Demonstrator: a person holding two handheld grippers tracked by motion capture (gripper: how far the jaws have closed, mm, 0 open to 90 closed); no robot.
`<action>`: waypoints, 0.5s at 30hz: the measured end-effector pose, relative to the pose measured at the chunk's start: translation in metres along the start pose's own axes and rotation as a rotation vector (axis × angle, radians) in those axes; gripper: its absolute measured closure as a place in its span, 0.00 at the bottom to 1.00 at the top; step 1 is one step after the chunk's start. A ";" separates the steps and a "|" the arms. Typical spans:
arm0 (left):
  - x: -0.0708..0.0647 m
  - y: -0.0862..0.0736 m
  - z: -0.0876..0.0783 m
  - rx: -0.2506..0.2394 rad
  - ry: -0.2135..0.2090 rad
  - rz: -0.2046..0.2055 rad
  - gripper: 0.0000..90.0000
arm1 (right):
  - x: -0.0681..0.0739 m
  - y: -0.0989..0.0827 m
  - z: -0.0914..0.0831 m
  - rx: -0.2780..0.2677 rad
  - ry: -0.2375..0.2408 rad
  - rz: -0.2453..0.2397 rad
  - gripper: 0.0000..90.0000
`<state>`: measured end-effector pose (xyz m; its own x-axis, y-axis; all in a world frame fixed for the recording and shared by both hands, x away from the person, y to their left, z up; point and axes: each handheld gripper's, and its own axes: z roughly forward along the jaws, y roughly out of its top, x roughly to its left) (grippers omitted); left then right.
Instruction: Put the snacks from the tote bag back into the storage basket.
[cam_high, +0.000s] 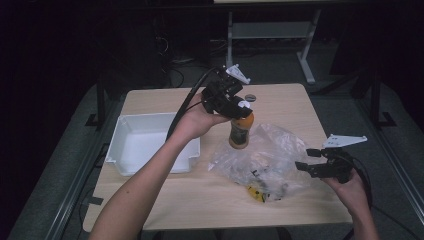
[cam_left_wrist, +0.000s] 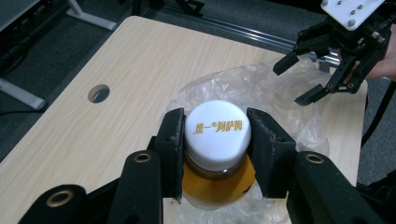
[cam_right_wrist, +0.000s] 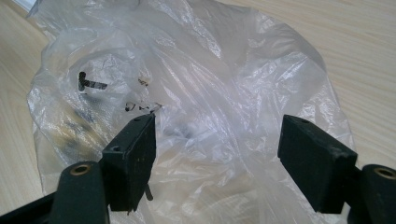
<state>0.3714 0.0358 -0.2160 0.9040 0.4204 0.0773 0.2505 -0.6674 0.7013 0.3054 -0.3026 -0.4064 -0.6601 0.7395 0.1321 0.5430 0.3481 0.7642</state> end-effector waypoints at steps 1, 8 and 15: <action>0.001 -0.001 -0.002 0.001 0.000 -0.004 0.66 | 0.000 0.000 0.000 0.002 0.001 0.002 0.30; 0.005 -0.005 -0.012 0.009 0.011 -0.002 0.66 | 0.000 0.000 0.000 -0.003 -0.002 0.005 0.30; 0.009 -0.011 -0.021 0.007 0.023 -0.019 0.66 | 0.000 0.000 -0.002 -0.010 -0.005 0.005 0.30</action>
<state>0.3695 0.0593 -0.2082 0.8909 0.4470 0.0809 0.2694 -0.6634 0.6981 0.3047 -0.3036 -0.4051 -0.6545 0.7443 0.1331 0.5412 0.3382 0.7699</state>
